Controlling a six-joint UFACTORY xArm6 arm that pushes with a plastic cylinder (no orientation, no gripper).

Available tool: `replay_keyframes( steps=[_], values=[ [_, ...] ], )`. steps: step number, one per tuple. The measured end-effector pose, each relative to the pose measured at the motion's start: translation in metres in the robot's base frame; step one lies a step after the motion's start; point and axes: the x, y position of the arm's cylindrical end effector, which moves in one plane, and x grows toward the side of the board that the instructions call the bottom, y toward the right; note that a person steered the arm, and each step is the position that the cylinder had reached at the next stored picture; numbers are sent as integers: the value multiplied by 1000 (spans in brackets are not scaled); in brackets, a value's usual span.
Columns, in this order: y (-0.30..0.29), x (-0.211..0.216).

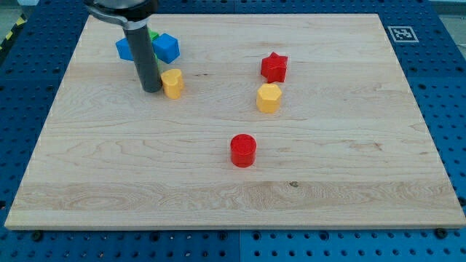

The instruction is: Move the yellow heart near to the red circle

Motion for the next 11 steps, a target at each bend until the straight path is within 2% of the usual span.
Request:
replay_keyframes(
  steps=[2, 4, 6, 9, 10, 11],
  values=[
    [-6, -5],
    [-8, -32],
    [-2, -29],
    [61, -11],
    [61, 10],
    [61, 49]
  ],
)
